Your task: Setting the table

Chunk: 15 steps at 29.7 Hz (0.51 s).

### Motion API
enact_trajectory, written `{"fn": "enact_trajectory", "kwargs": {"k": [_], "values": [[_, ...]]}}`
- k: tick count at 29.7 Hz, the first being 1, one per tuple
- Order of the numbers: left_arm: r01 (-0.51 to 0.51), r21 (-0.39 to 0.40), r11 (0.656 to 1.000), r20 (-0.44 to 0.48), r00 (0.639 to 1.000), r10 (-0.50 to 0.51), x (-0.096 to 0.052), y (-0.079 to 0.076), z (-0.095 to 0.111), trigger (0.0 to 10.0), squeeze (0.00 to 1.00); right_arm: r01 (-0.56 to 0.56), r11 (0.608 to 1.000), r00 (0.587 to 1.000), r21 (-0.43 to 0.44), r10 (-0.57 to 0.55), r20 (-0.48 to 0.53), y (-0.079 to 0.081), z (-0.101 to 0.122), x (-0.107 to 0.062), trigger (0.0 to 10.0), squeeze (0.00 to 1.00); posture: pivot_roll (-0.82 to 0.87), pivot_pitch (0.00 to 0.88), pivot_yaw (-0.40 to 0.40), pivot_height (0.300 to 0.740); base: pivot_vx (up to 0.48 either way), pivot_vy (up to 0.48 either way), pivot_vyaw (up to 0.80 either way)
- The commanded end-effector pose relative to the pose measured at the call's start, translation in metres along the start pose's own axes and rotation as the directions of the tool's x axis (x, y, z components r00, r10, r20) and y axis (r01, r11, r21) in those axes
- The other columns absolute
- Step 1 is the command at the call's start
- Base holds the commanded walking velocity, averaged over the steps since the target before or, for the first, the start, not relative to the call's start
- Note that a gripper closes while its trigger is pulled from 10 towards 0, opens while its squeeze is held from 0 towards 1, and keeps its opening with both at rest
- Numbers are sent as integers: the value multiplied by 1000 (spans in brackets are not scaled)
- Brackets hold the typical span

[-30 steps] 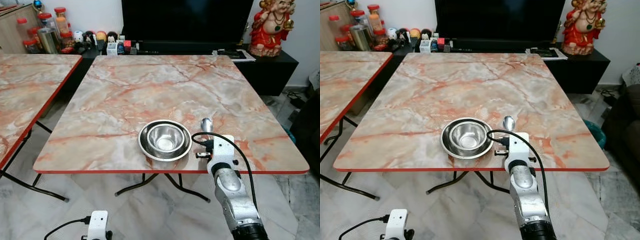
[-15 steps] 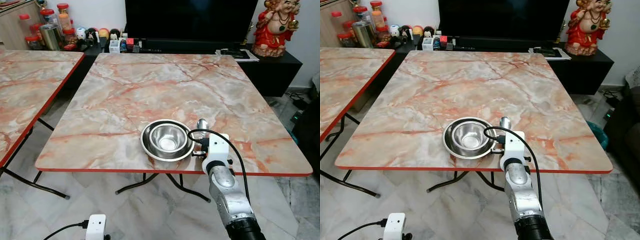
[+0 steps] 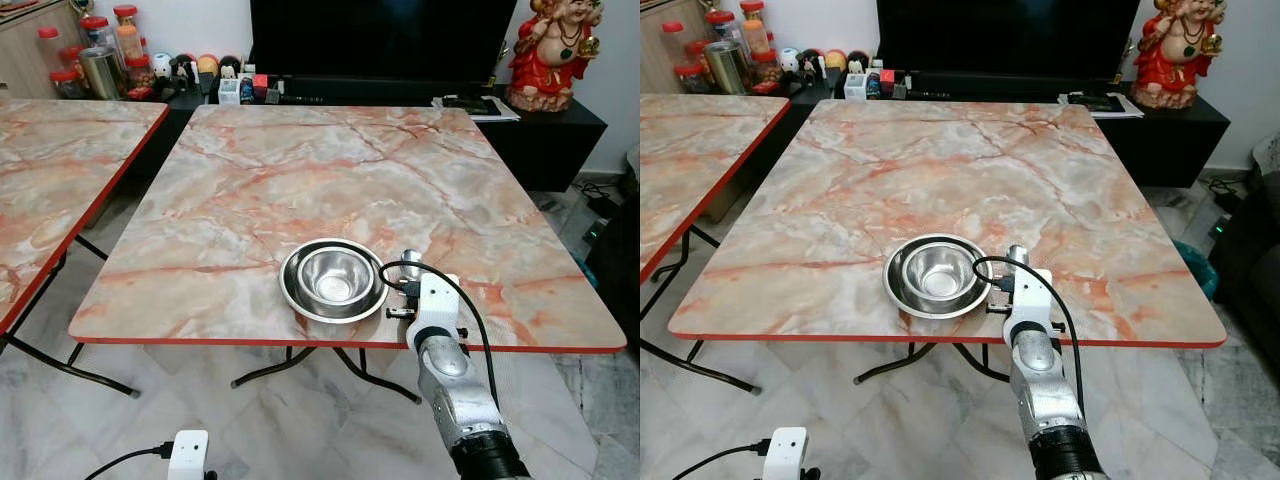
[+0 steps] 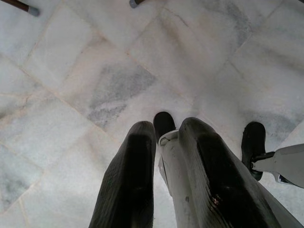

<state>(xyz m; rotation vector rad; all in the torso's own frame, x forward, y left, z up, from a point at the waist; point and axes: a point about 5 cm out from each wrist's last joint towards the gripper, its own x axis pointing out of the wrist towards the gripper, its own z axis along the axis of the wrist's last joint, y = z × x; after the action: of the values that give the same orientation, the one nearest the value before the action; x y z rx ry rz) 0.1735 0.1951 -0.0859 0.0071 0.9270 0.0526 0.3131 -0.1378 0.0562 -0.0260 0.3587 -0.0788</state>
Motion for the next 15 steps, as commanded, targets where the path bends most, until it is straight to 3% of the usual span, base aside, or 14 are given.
{"fn": "enact_trajectory", "kwargs": {"k": [1,15], "values": [[-9,-4,1000,0,1000,9,0,3,1,10000,0,7,1000,1000,3,-7,22,-1,6,3,10000,0,-1,16,-42,736,0,0,0],[-14,0,1000,-2,1000,14,0,4,0,10000,0,3,1000,1000,2,-3,26,0,9,10,10000,0,5,17,-40,736,0,0,0]]}}
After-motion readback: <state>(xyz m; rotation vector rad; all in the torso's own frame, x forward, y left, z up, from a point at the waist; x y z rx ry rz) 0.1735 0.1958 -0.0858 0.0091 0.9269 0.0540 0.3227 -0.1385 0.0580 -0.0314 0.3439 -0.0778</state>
